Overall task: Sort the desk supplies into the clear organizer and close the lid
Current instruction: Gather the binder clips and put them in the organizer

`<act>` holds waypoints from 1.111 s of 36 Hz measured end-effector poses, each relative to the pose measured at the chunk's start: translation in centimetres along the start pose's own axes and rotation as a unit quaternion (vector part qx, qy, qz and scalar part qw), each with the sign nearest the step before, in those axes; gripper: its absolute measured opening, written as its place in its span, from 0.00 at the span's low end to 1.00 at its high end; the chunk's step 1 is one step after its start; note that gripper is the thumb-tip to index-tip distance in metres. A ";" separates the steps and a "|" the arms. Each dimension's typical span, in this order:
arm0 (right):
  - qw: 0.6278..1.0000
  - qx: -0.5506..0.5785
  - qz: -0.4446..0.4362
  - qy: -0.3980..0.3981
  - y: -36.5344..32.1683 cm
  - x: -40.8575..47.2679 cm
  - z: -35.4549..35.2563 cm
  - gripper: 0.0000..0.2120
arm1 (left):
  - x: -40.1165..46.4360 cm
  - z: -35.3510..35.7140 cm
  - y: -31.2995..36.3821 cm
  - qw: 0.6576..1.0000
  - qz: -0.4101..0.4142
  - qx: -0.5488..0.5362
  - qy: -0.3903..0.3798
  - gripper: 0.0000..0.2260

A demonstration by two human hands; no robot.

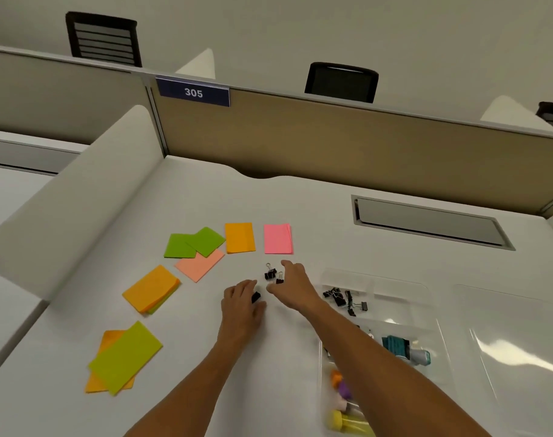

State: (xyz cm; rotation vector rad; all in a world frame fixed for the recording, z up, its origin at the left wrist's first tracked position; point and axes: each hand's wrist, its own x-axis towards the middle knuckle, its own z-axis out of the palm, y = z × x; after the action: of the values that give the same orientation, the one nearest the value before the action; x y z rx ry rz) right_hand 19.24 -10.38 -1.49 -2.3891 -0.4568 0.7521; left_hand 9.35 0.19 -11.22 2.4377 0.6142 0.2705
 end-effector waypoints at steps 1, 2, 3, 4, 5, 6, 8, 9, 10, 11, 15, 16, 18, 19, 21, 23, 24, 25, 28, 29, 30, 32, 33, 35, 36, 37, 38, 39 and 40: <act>1.000 -0.013 0.001 0.000 -0.1 0.3 0.0 0.35 | 0.0 0.3 -0.4 1.000 0.010 -0.006 0.006 0.21; 1.000 -0.027 0.001 0.002 -0.1 0.6 0.0 0.35 | -0.1 0.5 -0.5 1.000 0.015 -0.016 0.011 0.20; 0.999 -0.040 0.001 0.004 -0.2 0.8 0.0 0.34 | 0.0 0.6 -0.6 0.999 0.014 -0.027 0.018 0.20; 0.999 -0.051 0.001 0.005 -0.3 1.1 0.1 0.33 | -0.1 0.7 -0.7 0.999 0.011 -0.037 0.024 0.20; 0.998 -0.060 0.002 0.004 -0.3 1.3 0.2 0.32 | -0.1 0.8 -0.7 0.999 0.010 -0.043 0.030 0.19; 0.998 -0.065 0.005 0.001 -0.4 1.6 0.4 0.33 | -0.1 0.8 -0.8 0.998 0.012 -0.047 0.033 0.18; 0.997 -0.073 0.011 -0.009 -0.6 1.9 0.6 0.33 | -0.2 0.9 -1.0 0.998 0.018 -0.055 0.033 0.16; 0.996 -0.083 0.013 -0.014 -0.7 2.1 0.7 0.33 | -0.3 0.9 -1.0 0.997 0.023 -0.059 0.034 0.15; 0.995 -0.099 0.015 -0.018 -0.8 2.3 0.9 0.33 | -0.3 0.9 -1.0 0.997 0.030 -0.063 0.036 0.15; 0.993 -0.115 0.014 -0.021 -0.8 2.5 1.1 0.33 | -0.4 0.8 -0.9 0.996 0.038 -0.066 0.038 0.14; 0.987 -0.161 0.005 -0.015 -0.5 3.5 1.8 0.31 | -0.8 0.6 -0.4 0.996 0.062 -0.046 0.054 0.16; 0.986 -0.166 0.004 -0.012 -0.6 3.7 1.9 0.31 | -0.9 0.5 -0.3 0.996 0.060 -0.045 0.057 0.17; 0.984 -0.177 -0.001 -0.001 -0.6 4.1 2.1 0.31 | -0.9 0.4 -0.3 0.995 0.059 -0.049 0.060 0.19; 0.983 -0.183 -0.004 0.007 -0.6 4.3 2.1 0.31 | -0.9 0.4 -0.3 0.995 0.060 -0.052 0.061 0.20; 0.982 -0.188 -0.011 0.020 -0.5 4.5 2.4 0.31 | -1.0 0.4 -0.4 0.994 0.058 -0.060 0.064 0.21; 0.983 -0.182 -0.020 0.030 -0.3 4.6 2.7 0.29 | -1.0 0.4 -0.4 0.994 0.048 -0.076 0.065 0.21; 0.984 -0.175 -0.025 0.036 -0.3 4.6 2.8 0.28 | -1.0 0.4 -0.4 0.993 0.044 -0.085 0.064 0.20; 0.985 -0.165 -0.032 0.041 -0.2 4.7 2.9 0.26 | -1.0 0.5 -0.5 0.993 0.040 -0.093 0.062 0.20; 0.988 -0.140 -0.047 0.051 -0.1 4.7 3.1 0.19 | -0.9 0.5 -0.5 0.992 0.035 -0.100 0.061 0.19; 0.988 -0.136 -0.052 0.054 -0.1 4.8 3.2 0.17 | -0.9 0.5 -0.5 0.993 0.035 -0.100 0.061 0.19; 0.987 -0.138 -0.057 0.057 -0.1 4.8 3.3 0.15 | -0.9 0.5 -0.4 0.993 0.036 -0.098 0.063 0.18; 0.984 -0.150 -0.069 0.063 -0.1 4.9 3.6 0.13 | -0.9 0.3 -0.2 0.992 0.037 -0.096 0.068 0.17; 0.983 -0.156 -0.074 0.065 -0.1 4.9 3.7 0.12 | -0.9 0.3 -0.2 0.992 0.037 -0.098 0.069 0.17; 0.981 -0.165 -0.076 0.067 -0.1 4.8 3.8 0.10 | -0.9 0.2 -0.2 0.991 0.035 -0.106 0.069 0.16; 0.981 -0.168 -0.075 0.067 -0.1 4.7 3.9 0.10 | -0.8 0.2 -0.3 0.991 0.035 -0.109 0.069 0.16; 0.981 -0.170 -0.073 0.066 0.0 4.6 3.9 0.09 | -0.9 0.3 -0.4 0.990 0.036 -0.113 0.069 0.16; 0.981 -0.169 -0.070 0.064 0.2 4.4 4.0 0.09 | -0.9 0.3 -0.5 0.990 0.037 -0.117 0.069 0.16; 0.981 -0.168 -0.068 0.062 0.3 4.3 4.1 0.09 | -0.9 0.3 -0.5 0.990 0.039 -0.120 0.070 0.16; 0.982 -0.168 -0.068 0.061 0.4 4.1 4.1 0.09 | -1.0 0.3 -0.6 0.989 0.040 -0.123 0.070 0.15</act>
State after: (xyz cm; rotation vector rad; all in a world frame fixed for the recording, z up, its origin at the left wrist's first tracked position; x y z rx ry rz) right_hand 20.03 -6.95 -6.18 -2.6622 -0.7364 0.4946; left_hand 8.41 -0.04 -11.85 2.2207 0.5107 0.5230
